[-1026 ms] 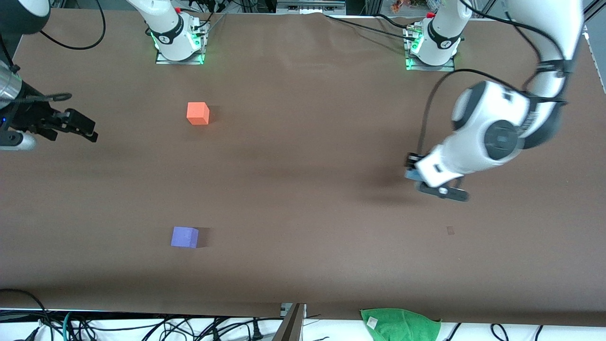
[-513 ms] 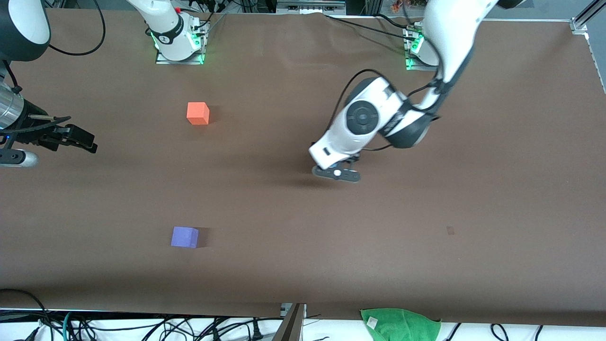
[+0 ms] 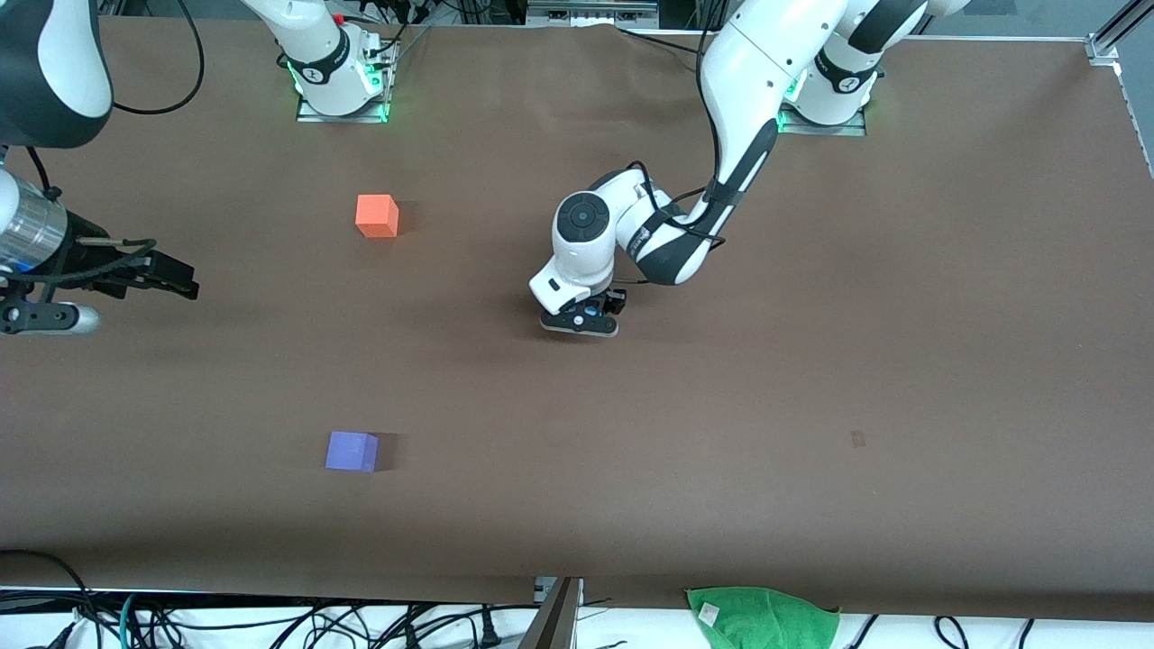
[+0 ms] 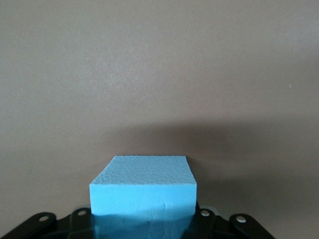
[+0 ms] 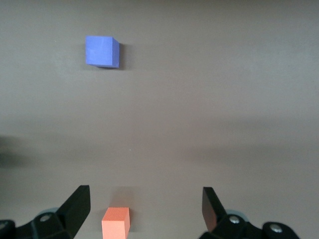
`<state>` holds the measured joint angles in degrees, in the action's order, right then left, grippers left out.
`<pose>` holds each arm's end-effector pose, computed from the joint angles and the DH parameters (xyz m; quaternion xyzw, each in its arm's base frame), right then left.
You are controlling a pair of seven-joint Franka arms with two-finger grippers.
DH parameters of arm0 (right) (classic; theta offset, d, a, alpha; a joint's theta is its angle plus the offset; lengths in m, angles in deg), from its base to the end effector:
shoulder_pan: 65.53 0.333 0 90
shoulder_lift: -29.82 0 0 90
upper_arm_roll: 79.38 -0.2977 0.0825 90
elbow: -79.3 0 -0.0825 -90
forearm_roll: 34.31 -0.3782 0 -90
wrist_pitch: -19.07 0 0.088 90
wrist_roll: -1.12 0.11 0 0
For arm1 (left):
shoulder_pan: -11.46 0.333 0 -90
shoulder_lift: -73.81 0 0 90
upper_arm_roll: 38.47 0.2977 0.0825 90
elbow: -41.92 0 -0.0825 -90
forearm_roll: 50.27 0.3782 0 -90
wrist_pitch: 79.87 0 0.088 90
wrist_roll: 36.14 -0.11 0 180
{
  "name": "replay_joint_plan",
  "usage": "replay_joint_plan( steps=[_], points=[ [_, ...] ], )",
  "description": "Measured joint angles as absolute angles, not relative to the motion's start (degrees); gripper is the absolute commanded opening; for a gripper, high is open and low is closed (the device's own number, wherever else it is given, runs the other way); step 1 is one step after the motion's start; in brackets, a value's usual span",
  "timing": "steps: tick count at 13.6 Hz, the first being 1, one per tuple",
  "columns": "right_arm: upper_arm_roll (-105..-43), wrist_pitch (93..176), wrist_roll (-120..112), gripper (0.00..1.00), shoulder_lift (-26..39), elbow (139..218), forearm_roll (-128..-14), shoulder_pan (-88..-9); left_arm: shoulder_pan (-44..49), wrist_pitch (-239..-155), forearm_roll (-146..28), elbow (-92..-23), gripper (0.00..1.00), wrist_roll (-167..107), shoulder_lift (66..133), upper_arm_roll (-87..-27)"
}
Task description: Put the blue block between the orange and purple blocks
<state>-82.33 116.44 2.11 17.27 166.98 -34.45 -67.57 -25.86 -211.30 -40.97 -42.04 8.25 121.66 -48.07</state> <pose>0.6144 0.0073 0.5056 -0.9997 0.0014 0.0249 0.0064 0.4956 -0.4968 0.1763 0.9988 -0.0483 0.0018 0.0032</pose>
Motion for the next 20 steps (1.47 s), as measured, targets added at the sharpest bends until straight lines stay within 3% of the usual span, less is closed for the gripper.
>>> replay_joint_plan(
  steps=[8, 15, 20],
  points=[
    [-83.2, 116.4, 2.0, 1.00, 14.1, 167.0, -34.6, -65.9, -25.2, -209.3, -41.1, -39.3, 1.00, 12.0, 120.0, -47.6],
    [-83.6, 121.5, 12.3, 0.99, 8.6, 167.1, -40.5, -57.7, -18.7, -185.3, -42.9, -37.9, 1.00, 8.4, 103.3, -47.5],
    [-83.9, 130.8, 27.7, 1.00, 3.2, 167.3, -41.5, -47.6, -4.7, -174.7, -43.2, -38.0, 1.00, -8.3, 96.0, -47.3]
  ],
)
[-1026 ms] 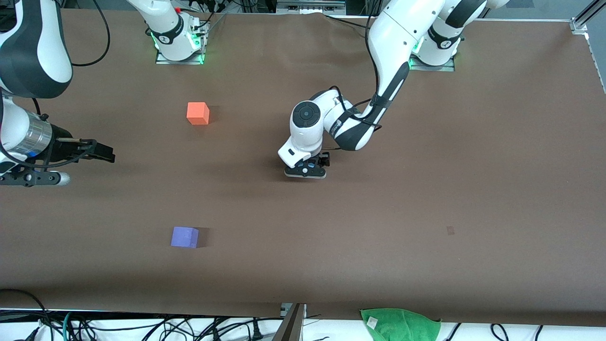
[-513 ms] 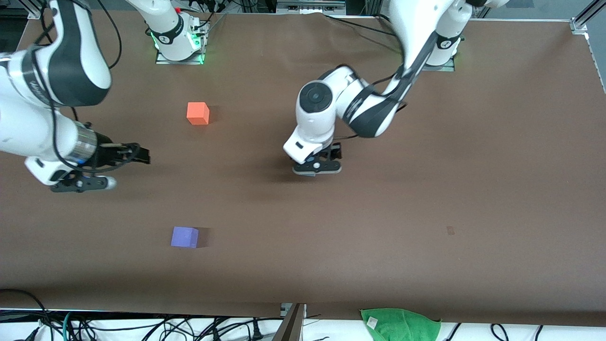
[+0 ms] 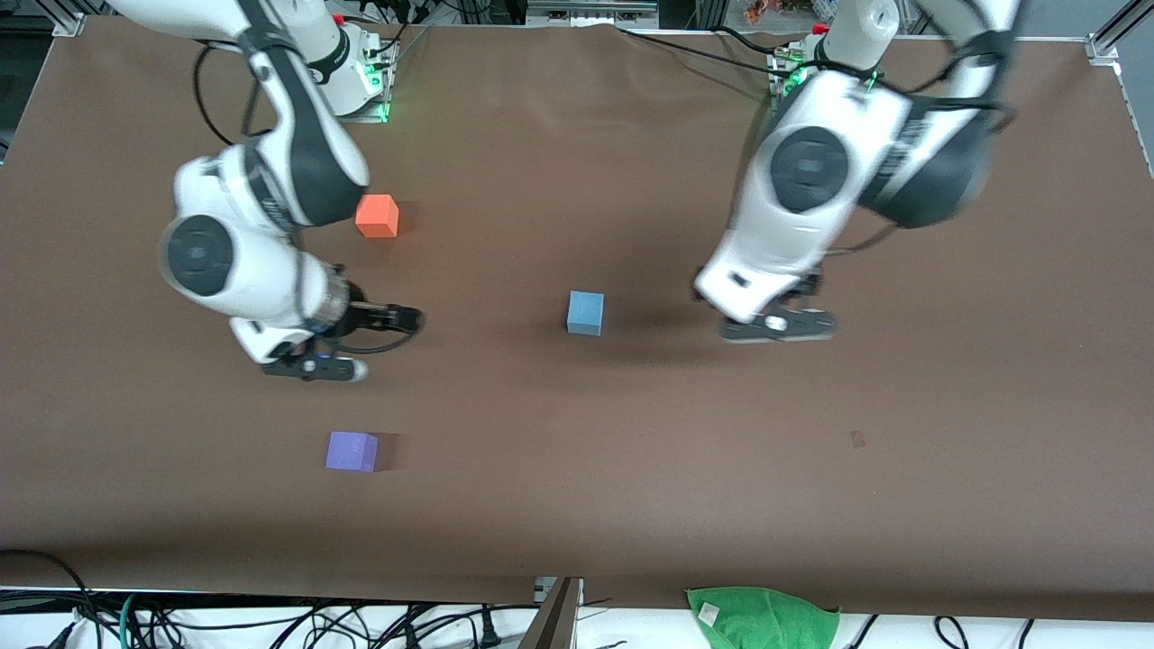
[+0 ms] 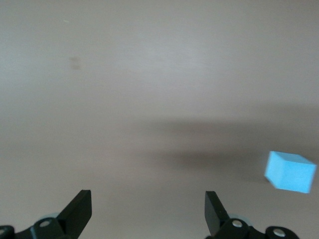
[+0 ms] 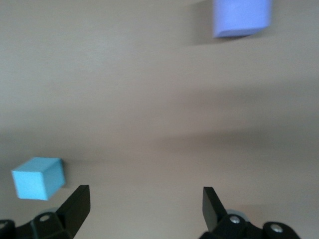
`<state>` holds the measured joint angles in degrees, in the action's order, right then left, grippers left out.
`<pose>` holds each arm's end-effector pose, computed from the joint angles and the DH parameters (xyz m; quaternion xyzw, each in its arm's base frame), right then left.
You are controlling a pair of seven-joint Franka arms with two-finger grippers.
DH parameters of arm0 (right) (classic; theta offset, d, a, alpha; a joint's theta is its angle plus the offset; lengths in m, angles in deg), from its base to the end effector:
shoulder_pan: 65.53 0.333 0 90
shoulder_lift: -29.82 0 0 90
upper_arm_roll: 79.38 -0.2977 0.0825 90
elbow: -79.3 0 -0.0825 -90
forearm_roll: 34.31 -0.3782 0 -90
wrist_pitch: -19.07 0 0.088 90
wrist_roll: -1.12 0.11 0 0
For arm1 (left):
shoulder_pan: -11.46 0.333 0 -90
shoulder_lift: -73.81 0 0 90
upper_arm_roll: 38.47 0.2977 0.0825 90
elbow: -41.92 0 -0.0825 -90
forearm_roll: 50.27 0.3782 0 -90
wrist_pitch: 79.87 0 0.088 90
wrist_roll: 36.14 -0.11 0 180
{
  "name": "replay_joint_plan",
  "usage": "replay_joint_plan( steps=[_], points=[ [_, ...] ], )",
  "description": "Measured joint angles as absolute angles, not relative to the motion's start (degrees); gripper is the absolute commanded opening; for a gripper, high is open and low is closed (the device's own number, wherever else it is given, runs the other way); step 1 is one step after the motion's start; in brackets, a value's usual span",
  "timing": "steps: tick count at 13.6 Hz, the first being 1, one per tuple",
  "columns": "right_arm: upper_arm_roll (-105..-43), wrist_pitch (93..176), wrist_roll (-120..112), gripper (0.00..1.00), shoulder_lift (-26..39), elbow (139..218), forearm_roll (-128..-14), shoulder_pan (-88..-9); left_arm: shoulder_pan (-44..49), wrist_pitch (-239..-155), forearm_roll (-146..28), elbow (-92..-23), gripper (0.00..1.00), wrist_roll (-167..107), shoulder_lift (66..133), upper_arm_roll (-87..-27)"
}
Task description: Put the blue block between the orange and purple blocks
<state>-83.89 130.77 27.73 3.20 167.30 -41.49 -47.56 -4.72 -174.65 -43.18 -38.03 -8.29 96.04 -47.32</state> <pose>0.6163 0.2572 0.3669 -0.9948 0.0642 0.0539 0.0581 0.5992 -0.2496 0.4603 -0.9974 -0.0194 0.0416 0.0562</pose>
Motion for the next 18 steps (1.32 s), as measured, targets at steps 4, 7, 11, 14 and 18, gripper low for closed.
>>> replay_joint_plan(
  steps=[4, 7, 11, 14, 18],
  points=[
    [-84.1, 146.1, 42.1, 0.99, -3.7, 167.5, -41.7, -37.5, 2.6, -172.9, -43.4, -38.1, 1.00, -16.7, 92.3, -47.4],
    [-84.0, 156.1, 52.8, 0.99, -9.8, 166.8, -41.7, -29.3, 6.8, -170.4, -43.4, -38.1, 1.00, -21.9, 89.5, -47.4],
    [-83.7, 158.3, 56.0, 0.99, -12.8, 165.8, -41.5, -24.7, 12.5, -168.7, -47.6, -38.1, 1.00, -23.9, 86.3, -47.3],
    [-83.7, 158.2, 56.1, 0.99, -13.4, 165.8, -38.9, -24.5, 16.4, -168.4, -49.6, -38.3, 1.00, -28.4, 85.4, -47.3],
    [-83.6, 161.2, 56.1, 0.71, -17.2, 165.9, -37.1, -23.9, 15.9, -168.5, -49.8, -41.8, 1.00, -29.8, 82.0, -47.1]
  ],
)
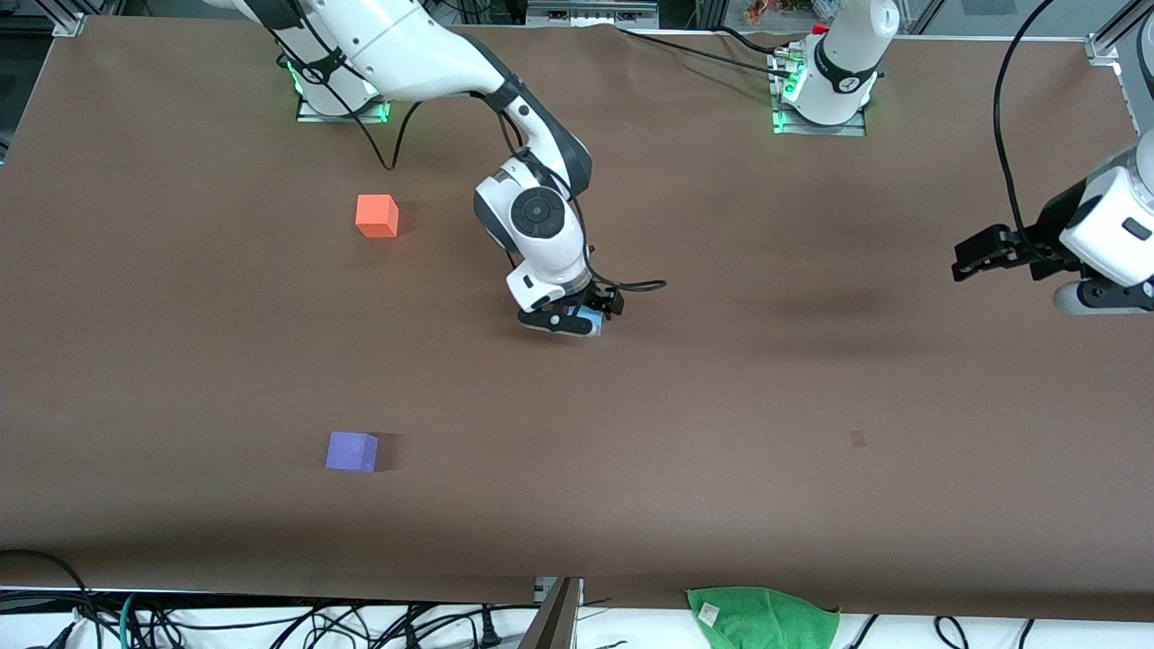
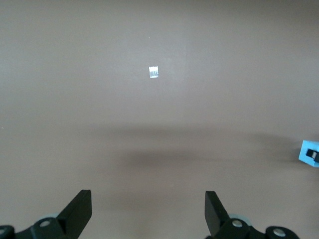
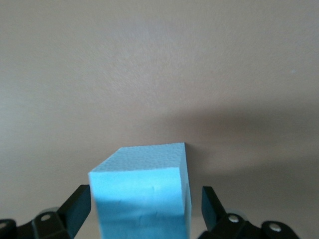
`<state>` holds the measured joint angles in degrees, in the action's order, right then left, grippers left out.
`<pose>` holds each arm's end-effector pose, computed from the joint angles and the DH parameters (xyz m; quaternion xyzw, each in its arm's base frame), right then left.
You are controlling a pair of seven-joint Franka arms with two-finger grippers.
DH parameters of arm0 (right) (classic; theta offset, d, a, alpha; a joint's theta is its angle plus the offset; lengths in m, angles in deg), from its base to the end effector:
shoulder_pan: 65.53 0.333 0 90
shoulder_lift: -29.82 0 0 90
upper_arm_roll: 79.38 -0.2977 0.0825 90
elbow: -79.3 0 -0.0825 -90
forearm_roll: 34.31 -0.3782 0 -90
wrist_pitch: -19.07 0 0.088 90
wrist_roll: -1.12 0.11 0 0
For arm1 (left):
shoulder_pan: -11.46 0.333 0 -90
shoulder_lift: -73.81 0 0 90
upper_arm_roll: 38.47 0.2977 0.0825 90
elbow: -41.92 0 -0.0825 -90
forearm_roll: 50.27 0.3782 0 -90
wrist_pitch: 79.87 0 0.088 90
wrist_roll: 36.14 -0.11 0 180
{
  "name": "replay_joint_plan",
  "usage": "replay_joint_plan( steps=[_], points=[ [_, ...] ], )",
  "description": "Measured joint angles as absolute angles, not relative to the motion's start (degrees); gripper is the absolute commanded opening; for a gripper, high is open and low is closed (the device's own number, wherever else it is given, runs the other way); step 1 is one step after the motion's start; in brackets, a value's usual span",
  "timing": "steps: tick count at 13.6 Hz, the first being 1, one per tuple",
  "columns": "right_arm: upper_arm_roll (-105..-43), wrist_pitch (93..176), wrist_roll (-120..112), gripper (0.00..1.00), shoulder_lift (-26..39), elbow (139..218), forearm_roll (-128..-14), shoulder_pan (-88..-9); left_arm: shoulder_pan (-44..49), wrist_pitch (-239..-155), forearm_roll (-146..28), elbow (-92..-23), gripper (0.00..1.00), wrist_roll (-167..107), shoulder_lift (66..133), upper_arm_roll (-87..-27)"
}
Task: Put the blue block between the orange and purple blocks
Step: 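Carry the light blue cube with the right gripper between orange and purple cubes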
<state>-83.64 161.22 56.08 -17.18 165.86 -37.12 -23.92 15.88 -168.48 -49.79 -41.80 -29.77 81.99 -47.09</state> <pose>0.4995 0.5026 0.1804 -0.9901 0.1108 -0.0153 0.0854 0.5848 -0.0360 0.5718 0.9994 0.0194 -0.0284 0.0039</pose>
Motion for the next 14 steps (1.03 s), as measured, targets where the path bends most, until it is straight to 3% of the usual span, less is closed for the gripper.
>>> replay_joint_plan(
  steps=[3, 4, 7, 10, 14],
  points=[
    [-83.1, 162.8, 55.9, 0.10, -18.4, 165.6, -36.6, -23.6, 13.7, -171.6, -49.9, -49.8, 1.00, -29.8, 76.0, -46.1],
    [-82.7, 162.4, 55.3, 0.00, -18.2, 165.2, -36.6, -23.9, 13.5, -173.4, -50.5, -52.9, 1.00, -30.2, 73.9, -45.0],
    [-81.8, 152.5, 48.0, 0.00, -14.9, 163.5, -36.7, -28.4, 13.4, -176.0, -52.4, -59.8, 1.00, -36.3, 69.5, -40.4],
    [-81.5, 139.1, 35.4, 0.01, -8.0, 163.8, -38.7, -36.5, 13.0, -176.4, -52.4, -61.0, 1.00, -37.4, 68.6, -39.3],
    [-81.1, 138.5, 15.1, 0.03, 0.4, 177.3, -39.3, -49.9, 12.4, -176.4, -52.4, -61.0, 1.00, -37.4, 69.1, -39.3]
  ],
)
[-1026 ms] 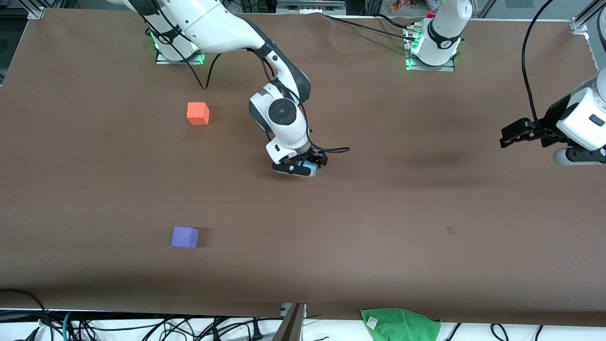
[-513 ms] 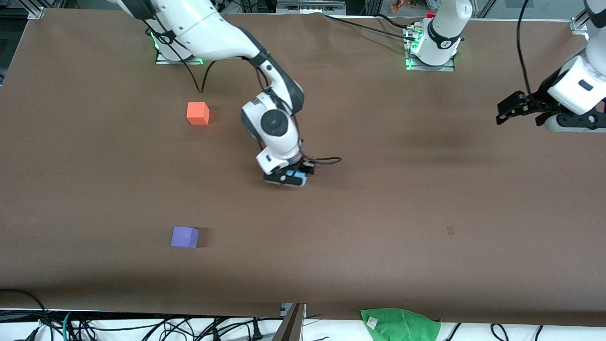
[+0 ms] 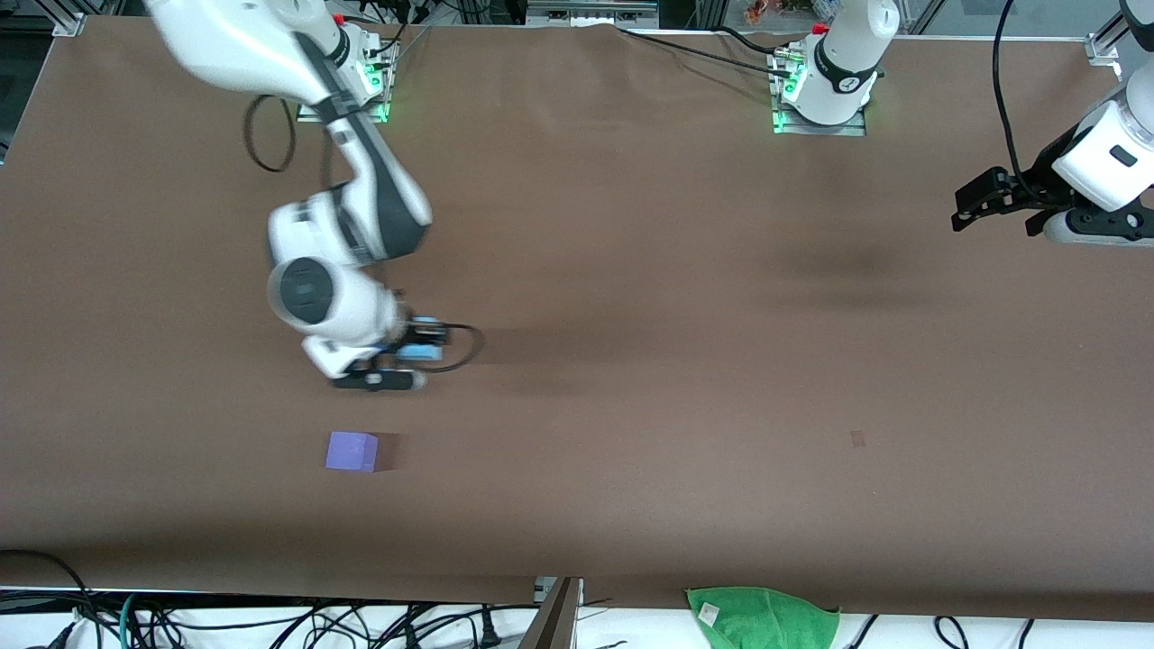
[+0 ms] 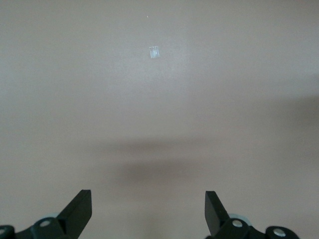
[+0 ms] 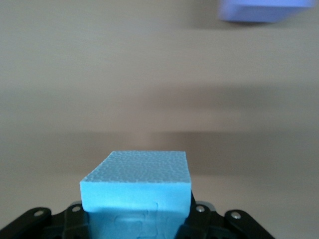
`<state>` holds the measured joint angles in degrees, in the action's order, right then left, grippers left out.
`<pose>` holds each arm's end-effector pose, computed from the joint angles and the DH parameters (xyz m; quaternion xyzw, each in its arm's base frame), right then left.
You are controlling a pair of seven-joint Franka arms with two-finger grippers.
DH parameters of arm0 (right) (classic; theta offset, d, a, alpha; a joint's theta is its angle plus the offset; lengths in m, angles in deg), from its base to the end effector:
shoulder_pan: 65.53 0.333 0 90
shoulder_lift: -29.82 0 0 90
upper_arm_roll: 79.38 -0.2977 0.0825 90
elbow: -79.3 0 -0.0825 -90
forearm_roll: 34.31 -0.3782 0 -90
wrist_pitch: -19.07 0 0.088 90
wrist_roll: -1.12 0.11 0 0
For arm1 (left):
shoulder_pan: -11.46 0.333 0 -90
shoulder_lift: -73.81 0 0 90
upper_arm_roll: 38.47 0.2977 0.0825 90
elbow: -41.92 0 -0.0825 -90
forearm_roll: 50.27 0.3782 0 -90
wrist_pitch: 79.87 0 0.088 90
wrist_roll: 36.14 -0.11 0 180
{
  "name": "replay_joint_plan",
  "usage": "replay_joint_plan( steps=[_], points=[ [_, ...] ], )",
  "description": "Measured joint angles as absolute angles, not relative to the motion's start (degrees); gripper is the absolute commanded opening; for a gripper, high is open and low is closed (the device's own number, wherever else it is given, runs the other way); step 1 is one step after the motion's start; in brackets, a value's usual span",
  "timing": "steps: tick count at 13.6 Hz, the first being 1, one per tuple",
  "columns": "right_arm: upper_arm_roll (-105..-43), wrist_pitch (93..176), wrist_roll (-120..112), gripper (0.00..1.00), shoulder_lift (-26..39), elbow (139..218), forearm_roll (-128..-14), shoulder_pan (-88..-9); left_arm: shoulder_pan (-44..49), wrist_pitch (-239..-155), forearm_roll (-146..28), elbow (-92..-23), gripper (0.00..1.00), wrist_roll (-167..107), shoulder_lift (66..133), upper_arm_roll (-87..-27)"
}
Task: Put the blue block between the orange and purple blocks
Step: 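Carry the light blue cube with the right gripper between orange and purple cubes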
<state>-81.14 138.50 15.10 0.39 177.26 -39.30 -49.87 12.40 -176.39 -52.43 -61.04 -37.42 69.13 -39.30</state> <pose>0.6105 0.1947 0.2669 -0.9966 -0.0045 0.0787 0.0236 0.5287 -0.0030 0.5510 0.9997 -0.0077 -0.0151 0.0183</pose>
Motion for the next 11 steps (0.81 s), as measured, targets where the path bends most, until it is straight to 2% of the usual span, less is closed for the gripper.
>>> replay_joint_plan(
  steps=[2, 5, 6, 7, 8, 9, 11],
  points=[
    [-81.1, 144.5, 9.0, 0.03, 3.4, 186.9, -39.5, -54.7, 12.4, -176.3, -52.4, -60.9, 1.00, -37.2, 69.3, -39.3],
    [-81.7, 156.7, 8.3, 0.09, 5.4, 198.5, -39.5, -54.9, 12.2, -175.4, -52.4, -60.4, 1.00, -36.1, 69.3, -39.6],
    [-82.0, 158.5, 8.3, 0.17, 5.3, 200.1, -39.5, -54.6, 12.2, -175.3, -52.4, -60.0, 1.00, -35.9, 69.4, -39.9],
    [-82.2, 159.8, 8.4, 0.33, 5.3, 200.9, -39.5, -54.5, 12.2, -175.1, -52.4, -59.1, 1.00, -35.7, 70.0, -40.0],
    [-82.2, 160.9, 8.4, 0.81, 5.3, 201.4, -39.5, -54.5, 12.2, -174.3, -52.4, -57.8, 1.00, -35.5, 70.8, -40.1],
    [-82.3, 161.8, 8.4, 1.00, 5.2, 201.7, -39.6, -54.5, 12.2, -173.1, -52.4, -56.4, 1.00, -35.5, 71.8, -40.1],
    [-82.3, 162.7, 8.4, 1.00, 5.0, 201.7, -39.6, -54.5, 12.2, -171.9, -52.4, -54.5, 1.00, -35.4, 73.4, -40.1]
  ],
)
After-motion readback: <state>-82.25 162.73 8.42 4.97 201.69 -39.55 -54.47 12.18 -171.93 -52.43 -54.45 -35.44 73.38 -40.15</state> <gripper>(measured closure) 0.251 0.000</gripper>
